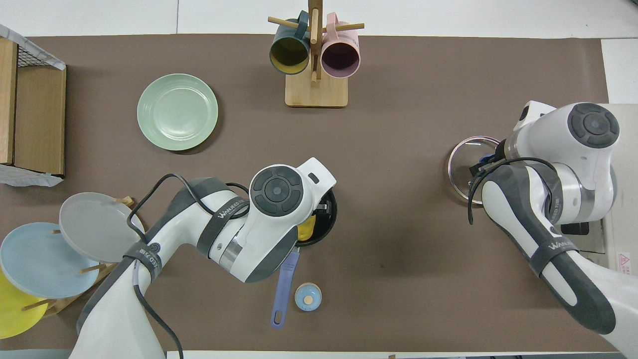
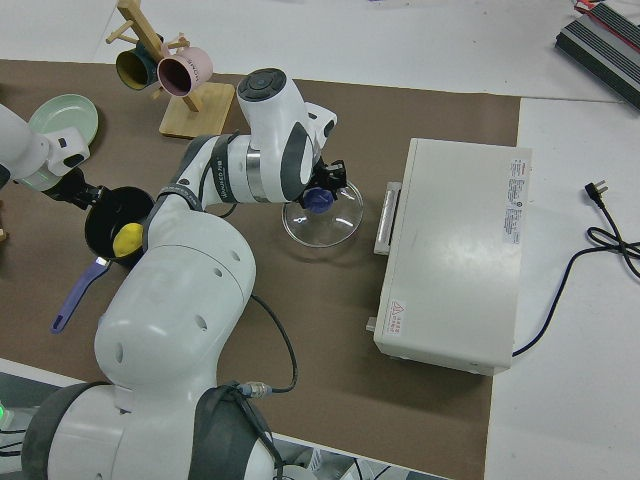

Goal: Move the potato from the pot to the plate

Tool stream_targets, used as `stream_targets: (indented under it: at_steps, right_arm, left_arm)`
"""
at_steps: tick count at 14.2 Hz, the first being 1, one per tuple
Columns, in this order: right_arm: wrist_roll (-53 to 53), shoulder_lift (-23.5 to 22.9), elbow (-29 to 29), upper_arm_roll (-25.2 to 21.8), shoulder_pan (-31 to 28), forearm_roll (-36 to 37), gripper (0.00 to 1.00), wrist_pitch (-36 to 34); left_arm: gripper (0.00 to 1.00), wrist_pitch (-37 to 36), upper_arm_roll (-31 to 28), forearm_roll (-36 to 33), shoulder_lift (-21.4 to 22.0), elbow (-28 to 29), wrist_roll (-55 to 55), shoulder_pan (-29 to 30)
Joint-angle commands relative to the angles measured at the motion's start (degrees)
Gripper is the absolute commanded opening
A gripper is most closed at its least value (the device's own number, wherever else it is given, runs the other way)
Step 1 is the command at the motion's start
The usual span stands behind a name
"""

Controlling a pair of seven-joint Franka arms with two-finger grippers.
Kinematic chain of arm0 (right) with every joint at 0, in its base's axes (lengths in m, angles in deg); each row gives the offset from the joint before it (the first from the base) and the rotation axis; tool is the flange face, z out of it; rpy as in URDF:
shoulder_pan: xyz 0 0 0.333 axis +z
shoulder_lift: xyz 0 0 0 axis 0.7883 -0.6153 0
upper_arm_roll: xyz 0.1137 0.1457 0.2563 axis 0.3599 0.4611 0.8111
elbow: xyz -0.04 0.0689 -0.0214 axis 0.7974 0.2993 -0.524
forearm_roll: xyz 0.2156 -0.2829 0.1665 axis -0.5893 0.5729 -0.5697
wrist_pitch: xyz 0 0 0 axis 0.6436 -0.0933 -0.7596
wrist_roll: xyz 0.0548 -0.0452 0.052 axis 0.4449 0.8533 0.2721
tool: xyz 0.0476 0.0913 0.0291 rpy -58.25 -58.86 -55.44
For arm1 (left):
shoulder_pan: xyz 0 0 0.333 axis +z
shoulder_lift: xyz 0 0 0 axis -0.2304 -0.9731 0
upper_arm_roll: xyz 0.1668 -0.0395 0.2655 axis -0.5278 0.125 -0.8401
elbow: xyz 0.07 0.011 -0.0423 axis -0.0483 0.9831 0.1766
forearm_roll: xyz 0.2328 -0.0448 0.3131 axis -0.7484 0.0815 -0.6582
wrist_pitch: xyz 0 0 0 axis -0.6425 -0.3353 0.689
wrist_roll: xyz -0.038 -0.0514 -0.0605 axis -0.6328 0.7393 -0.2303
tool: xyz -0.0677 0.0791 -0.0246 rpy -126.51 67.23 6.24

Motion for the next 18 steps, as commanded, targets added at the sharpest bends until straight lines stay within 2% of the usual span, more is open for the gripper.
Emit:
stream_targets:
  at_steps: [1,2,4,5,6,7,10,12,14,15,16,18]
  right_arm:
    - [-0.88,1.0,-2.0,0.85,-1.41,0.63,0.0,1.75]
    - [-0.53,0.99,-2.0,0.85,-1.24,0.63,0.0,1.67]
    - [0.35,0.99,-1.66,0.94,-1.15,0.63,0.52,1.23]
    - [0.26,0.91,-1.13,0.94,-1.23,0.55,0.89,0.7]
    - [0.18,0.91,-0.43,0.94,-1.5,0.2,1.0,0.18]
    - [0.26,1.17,0.88,0.94,-1.5,-0.33,1.0,-2.09]
    - [10.95,4.59,12.72,1.2,-0.45,-1.12,1.0,-20.77]
    - [13.61,5.12,21.42,1.46,-0.27,-1.39,1.0,-32.38]
    - [15.81,5.82,29.77,1.55,-0.09,-1.39,1.0,-42.58]
    - [16.43,6.09,33.29,1.55,-0.09,-1.3,1.0,-47.16]
    - [16.78,6.96,34.81,1.46,-0.27,-1.21,1.0,-49.72]
    - [17.66,9.86,32.99,1.38,-0.8,-2.0,1.0,-50.63]
  left_arm:
    - [1.0,1.59,-1.07,0.57,-0.59,0.72,-1.41,-1.41]
    - [1.0,1.24,-1.07,0.57,-0.59,0.81,-1.32,-1.41]
    - [1.0,0.09,-0.98,0.57,-0.33,1.16,-1.23,-1.32]
    - [1.0,0.18,-0.98,0.57,-0.06,1.86,-1.4,-1.32]
    - [1.0,0.35,-0.98,0.57,0.03,2.56,-1.49,-1.32]
    - [1.0,0.35,-0.98,0.66,0.03,2.65,-1.67,-1.41]
    - [1.0,0.7,-0.98,0.66,-0.06,3.01,-2.37,-1.32]
    - [0.98,0.7,-0.98,0.66,-0.06,3.01,-2.2,-1.32]
    - [0.84,0.79,-0.98,0.66,-0.06,3.01,-2.2,-1.23]
    - [0.73,0.79,-0.98,0.66,-0.06,3.01,-2.2,-1.23]
    - [0.61,0.71,-0.98,0.75,-0.06,3.01,-2.2,-1.23]
    - [0.41,0.62,-0.98,0.75,-0.06,3.01,-2.2,-1.23]
